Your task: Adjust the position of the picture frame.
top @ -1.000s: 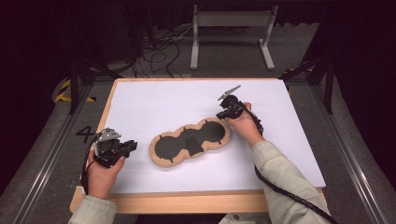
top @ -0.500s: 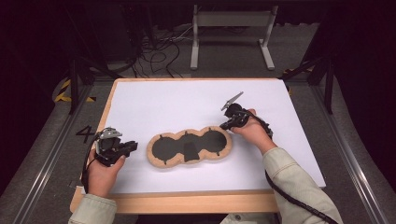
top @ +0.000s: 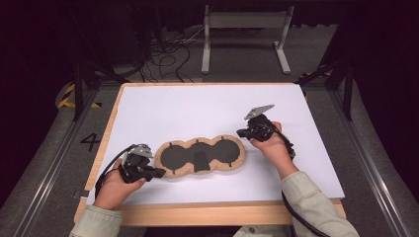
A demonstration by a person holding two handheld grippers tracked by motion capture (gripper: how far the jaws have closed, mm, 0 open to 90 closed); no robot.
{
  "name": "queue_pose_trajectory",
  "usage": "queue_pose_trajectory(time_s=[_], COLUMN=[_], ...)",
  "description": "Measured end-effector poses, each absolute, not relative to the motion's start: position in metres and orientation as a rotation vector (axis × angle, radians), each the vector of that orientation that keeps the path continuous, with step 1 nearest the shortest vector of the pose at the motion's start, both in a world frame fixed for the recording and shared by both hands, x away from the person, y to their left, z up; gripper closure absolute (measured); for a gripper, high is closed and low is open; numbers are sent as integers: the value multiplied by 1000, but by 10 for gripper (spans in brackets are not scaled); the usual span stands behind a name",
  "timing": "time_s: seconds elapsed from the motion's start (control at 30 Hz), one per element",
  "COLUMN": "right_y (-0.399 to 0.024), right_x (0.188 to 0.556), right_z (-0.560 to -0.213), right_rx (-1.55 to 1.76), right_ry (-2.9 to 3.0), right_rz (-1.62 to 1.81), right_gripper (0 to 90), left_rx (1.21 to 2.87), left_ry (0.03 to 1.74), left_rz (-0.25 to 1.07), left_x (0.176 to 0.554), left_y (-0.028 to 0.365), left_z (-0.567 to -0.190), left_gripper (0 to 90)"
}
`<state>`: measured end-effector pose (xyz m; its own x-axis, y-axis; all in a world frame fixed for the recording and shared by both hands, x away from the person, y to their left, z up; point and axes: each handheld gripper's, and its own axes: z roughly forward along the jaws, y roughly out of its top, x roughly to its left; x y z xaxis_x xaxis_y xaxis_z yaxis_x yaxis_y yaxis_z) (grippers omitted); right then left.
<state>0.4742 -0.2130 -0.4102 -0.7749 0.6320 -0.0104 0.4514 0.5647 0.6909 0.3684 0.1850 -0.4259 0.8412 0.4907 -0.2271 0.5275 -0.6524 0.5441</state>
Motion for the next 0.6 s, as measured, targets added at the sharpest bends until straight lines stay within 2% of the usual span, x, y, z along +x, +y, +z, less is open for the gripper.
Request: queue_pose_trajectory(time_s=[0.17, 0.27, 0.33, 0.57, 0.6], right_y=[-222, -228, -231, -233, -233], right_x=[462, 457, 456, 452, 451], right_z=[-409, -405, -402, -402, -403], right_rx=[902, 911, 910, 922, 923], right_ry=[2542, 2525, 2512, 2508, 2510], right_rz=[1077, 1109, 1117, 1120, 1116], right_gripper=[900, 900, 900, 900, 900], left_rx=[2459, 2478, 2460, 2402, 2390], left_ry=[731, 780, 807, 866, 867], left_rz=[-104, -41, -48, 56, 113], left_x=[369, 373, 374, 382, 387], left_y=[176, 175, 176, 178, 178], left_z=[-432, -437, -438, -443, -444], left_gripper=[868, 870, 894, 898, 898])
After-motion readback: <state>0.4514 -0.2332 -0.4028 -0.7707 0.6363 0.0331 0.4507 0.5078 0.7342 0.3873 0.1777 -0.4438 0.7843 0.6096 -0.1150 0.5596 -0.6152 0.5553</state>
